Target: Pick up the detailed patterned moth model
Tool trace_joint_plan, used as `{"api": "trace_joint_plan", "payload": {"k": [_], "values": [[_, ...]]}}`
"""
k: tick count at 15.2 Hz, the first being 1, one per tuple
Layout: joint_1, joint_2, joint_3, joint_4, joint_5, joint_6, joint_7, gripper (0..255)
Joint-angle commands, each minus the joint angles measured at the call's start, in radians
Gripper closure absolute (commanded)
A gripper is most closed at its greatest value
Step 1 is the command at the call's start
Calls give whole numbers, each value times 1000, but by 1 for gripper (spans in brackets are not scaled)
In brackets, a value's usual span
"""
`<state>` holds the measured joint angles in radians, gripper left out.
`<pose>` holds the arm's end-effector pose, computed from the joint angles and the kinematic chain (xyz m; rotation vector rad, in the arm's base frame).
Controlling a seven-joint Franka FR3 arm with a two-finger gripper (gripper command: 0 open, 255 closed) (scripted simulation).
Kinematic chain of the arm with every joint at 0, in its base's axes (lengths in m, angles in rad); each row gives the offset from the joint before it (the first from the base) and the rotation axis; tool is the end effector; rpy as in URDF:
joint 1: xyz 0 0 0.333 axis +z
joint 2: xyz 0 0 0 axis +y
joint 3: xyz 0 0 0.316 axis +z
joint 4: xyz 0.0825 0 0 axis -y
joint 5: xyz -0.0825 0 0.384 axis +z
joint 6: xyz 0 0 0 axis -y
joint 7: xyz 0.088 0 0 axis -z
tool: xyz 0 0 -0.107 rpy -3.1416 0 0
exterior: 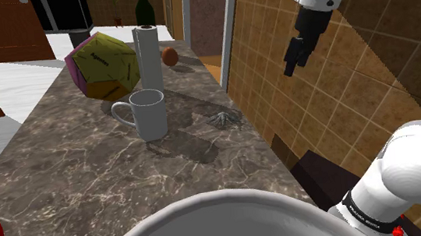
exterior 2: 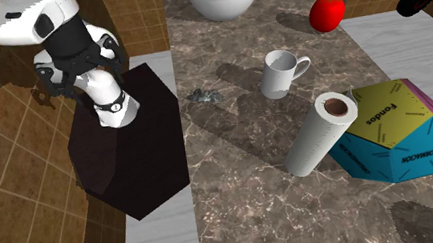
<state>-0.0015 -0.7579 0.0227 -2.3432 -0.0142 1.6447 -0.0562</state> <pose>0.3220 0.0075 0.5945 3.1072 0.1123 0.0912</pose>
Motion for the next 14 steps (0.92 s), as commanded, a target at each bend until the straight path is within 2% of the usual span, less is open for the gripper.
{"api": "trace_joint_plan", "payload": {"k": [1, 8, 14], "values": [[0, 0, 0, 0, 0, 0, 0, 0], [71, 59, 140, -42, 37, 172, 75, 0], [116, 147, 268, -43, 39, 318, 147, 0]]}}
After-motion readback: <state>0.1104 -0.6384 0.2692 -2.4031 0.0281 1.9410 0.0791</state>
